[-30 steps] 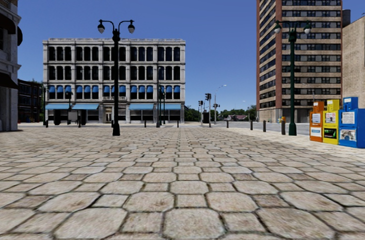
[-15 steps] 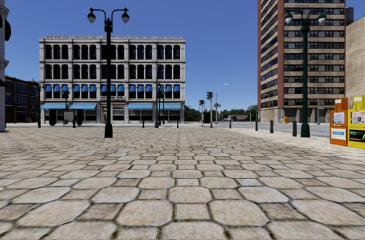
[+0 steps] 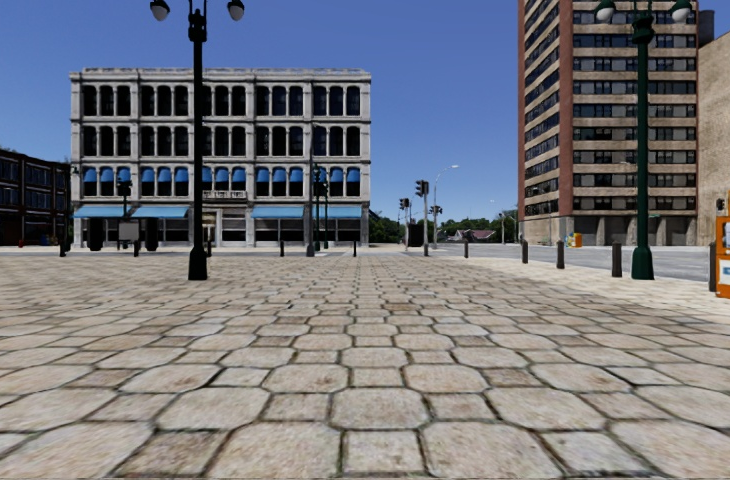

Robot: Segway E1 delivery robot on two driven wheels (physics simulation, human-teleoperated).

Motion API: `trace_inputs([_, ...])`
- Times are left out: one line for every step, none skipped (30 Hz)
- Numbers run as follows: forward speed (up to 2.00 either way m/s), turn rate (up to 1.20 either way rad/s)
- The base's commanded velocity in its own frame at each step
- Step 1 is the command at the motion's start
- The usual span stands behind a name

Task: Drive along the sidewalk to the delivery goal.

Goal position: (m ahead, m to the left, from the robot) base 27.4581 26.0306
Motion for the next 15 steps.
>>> trace_inputs([2.00, 0.00])
trace_inputs([2.00, 0.00])
trace_inputs([2.00, 0.00])
trace_inputs([2.00, 0.00])
trace_inputs([2.00, 0.00])
trace_inputs([2.00, 0.00])
trace_inputs([2.00, 0.00])
trace_inputs([2.00, 0.00])
trace_inputs([2.00, 0.00])
trace_inputs([2.00, 0.00])
trace_inputs([2.00, 0.00])
trace_inputs([2.00, 0.00])
trace_inputs([2.00, 0.00])
trace_inputs([2.00, 0.00])
trace_inputs([2.00, 0.00])
